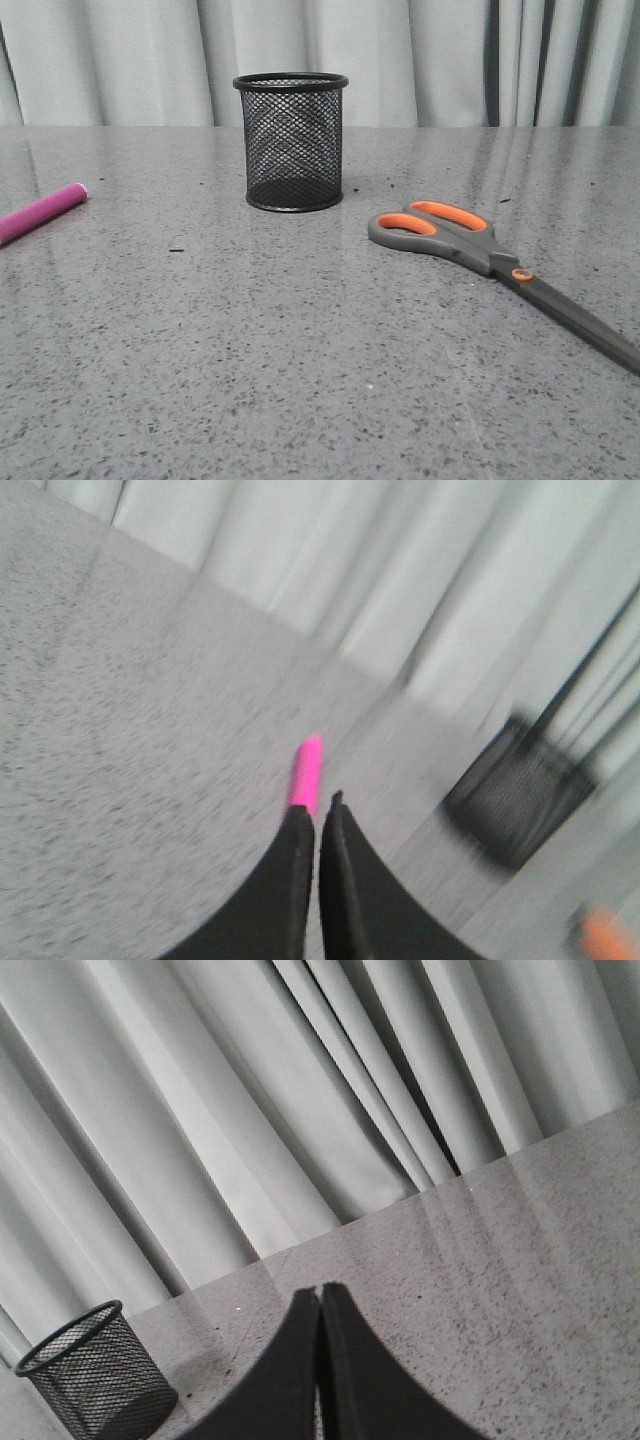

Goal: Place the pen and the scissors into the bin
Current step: 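Move the left gripper toward the pink marker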

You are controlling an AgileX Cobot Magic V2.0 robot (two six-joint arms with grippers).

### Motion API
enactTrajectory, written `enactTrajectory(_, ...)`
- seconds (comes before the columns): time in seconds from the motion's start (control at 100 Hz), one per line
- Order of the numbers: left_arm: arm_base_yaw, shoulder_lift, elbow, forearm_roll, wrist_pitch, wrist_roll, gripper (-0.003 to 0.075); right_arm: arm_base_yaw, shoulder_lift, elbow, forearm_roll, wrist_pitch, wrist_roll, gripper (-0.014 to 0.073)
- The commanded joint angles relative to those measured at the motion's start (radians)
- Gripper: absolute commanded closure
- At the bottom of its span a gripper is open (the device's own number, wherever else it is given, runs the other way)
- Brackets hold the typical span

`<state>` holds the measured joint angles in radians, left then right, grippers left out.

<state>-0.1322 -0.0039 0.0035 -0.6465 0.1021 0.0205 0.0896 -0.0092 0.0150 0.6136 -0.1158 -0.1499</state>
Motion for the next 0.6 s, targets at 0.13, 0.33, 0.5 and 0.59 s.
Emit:
enactTrajectory(0.13,0.004,-0.031,0.024,-0.41,-0.147,0.001,0.074,-0.007,-0.025,-0.005,0.138,-0.058,-0.003,0.0666)
enactTrajectory(0.33,0.002,-0.031,0.012,-0.499,-0.148,0.001,0.0739,-0.007,-0.025,-0.074,0.149,-0.013,-0.003,0.0666)
enactTrajectory(0.5,0.002,-0.002,-0.071,-0.296,-0.109,0.005,0.0643,-0.007,-0.021,-0.149,0.14,0.144,-0.005,0.0572)
enactTrajectory(0.59,0.002,0.057,-0.152,-0.082,-0.033,0.005,0.0531,-0.007,-0.001,-0.189,0.128,0.231,-0.018,0.0446)
